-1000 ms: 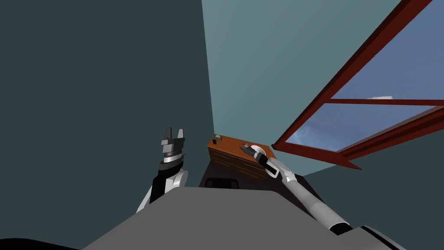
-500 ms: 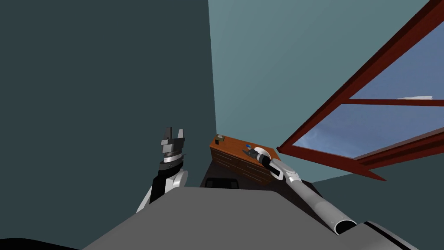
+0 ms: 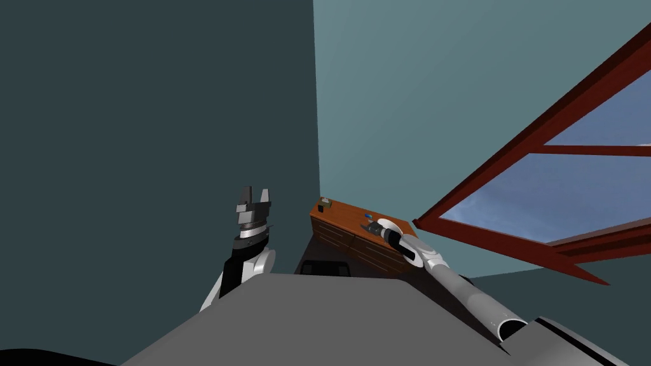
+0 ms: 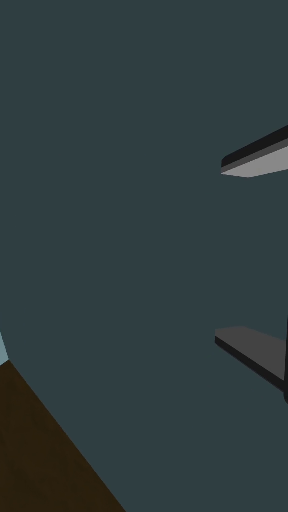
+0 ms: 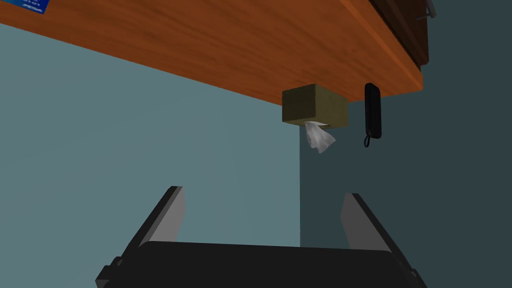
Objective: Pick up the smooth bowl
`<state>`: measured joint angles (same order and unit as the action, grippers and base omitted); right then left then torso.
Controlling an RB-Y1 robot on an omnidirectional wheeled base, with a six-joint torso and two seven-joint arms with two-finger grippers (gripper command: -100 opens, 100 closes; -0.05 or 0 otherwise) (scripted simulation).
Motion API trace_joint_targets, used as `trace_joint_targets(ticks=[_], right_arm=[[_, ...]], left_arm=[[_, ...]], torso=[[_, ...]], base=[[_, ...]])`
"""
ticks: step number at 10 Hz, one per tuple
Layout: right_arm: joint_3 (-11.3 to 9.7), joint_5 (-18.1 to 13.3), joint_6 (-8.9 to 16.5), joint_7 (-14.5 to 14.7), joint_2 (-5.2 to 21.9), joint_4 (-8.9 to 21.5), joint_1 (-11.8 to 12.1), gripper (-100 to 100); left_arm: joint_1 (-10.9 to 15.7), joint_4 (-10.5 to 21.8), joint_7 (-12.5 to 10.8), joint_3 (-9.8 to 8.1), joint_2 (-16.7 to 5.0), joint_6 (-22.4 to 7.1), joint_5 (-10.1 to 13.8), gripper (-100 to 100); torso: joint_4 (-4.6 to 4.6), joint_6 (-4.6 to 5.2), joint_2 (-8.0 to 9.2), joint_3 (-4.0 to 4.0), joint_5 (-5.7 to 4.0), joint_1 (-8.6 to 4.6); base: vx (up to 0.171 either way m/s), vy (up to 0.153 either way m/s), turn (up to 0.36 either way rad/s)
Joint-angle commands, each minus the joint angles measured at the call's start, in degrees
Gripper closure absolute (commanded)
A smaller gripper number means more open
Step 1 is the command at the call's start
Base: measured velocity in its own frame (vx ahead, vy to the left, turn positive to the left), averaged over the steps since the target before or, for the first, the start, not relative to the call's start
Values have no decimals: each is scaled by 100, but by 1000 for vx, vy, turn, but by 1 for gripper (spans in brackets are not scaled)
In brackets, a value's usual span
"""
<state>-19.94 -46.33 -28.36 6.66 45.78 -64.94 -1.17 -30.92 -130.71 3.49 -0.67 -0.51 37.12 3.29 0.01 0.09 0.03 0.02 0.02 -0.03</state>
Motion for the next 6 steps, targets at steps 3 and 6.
trace_joint_targets(ticks=[3,6], right_arm=[[-108,-163,37,187,110,492,-43,-100],[-238,-311,129,292,217,764,-78,-100]], left_arm=[[0,0,0,0,0,0,0,0],[0,0,0,0,0,0,0,0]], torso=[[1,-2,2,2,0,-2],[2,1,10,6,-1,-4]], base=[[21,10,57],[11,4,34]])
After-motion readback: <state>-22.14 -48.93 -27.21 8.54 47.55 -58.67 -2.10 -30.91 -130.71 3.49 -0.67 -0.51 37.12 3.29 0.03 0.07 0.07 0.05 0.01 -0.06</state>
